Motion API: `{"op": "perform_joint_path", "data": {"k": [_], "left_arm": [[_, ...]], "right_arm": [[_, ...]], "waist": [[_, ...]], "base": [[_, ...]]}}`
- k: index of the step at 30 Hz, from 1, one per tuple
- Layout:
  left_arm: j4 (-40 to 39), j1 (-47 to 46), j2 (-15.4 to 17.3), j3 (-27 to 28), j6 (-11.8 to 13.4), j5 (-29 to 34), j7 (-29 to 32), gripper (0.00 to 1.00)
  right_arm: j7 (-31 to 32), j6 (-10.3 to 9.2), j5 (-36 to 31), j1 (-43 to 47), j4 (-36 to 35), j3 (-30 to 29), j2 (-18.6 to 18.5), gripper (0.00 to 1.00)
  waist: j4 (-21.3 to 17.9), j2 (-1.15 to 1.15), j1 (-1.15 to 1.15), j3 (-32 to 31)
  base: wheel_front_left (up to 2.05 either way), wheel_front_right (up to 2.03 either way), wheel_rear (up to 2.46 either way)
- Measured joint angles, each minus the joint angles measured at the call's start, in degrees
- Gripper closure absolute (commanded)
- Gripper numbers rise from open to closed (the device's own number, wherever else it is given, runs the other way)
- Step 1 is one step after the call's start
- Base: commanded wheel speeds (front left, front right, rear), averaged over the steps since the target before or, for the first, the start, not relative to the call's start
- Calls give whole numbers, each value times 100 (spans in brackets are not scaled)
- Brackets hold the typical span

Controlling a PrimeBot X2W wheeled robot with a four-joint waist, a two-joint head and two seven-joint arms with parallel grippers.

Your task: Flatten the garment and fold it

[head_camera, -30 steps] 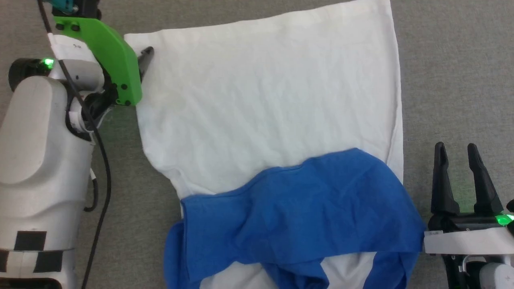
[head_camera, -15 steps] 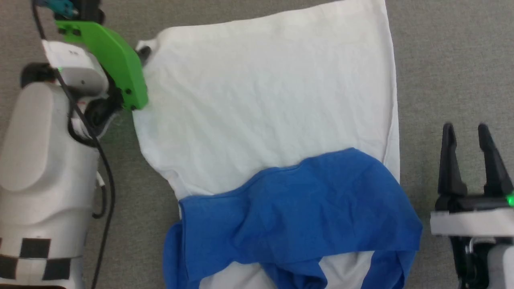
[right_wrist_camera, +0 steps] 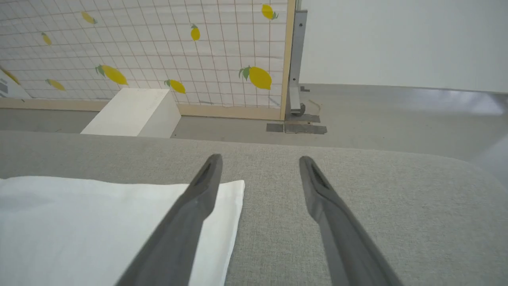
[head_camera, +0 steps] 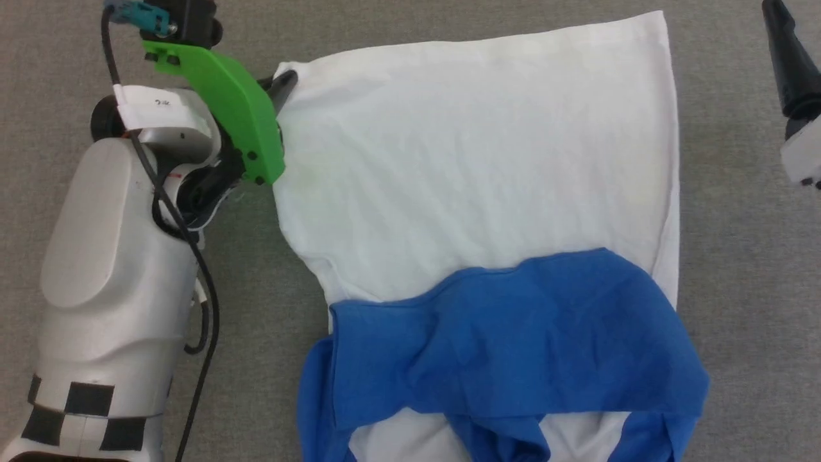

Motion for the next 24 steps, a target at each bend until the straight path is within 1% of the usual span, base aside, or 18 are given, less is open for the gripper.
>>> {"op": "perform_joint_path", "data": {"k": [5,9,16,24], "left_arm": [[25,-149,-115,-137,-51,-7,-113,100],[42,-222,-162,-243,-70,-21,-161,100],[90,-299,-276,-453,-108,-79,-163,100],[233,-371,-313,-625,-151,-263,-219,100]], "right_arm": [[1167,-2,29,-463,835,-27,-104,0],[1789,-1,15,-782,1270,-37,-108,0],[2359,-1,-165,-1183,1715,-46,-121,0],[2613,-1,-378,-1368,1914,-29,-211,0]], "waist": [[191,0,0,150],[349,0,0,262],[621,0,0,419],[871,0,0,533]], "base": [[0,0,0],[0,0,0],[0,0,0],[0,0,0]]}}
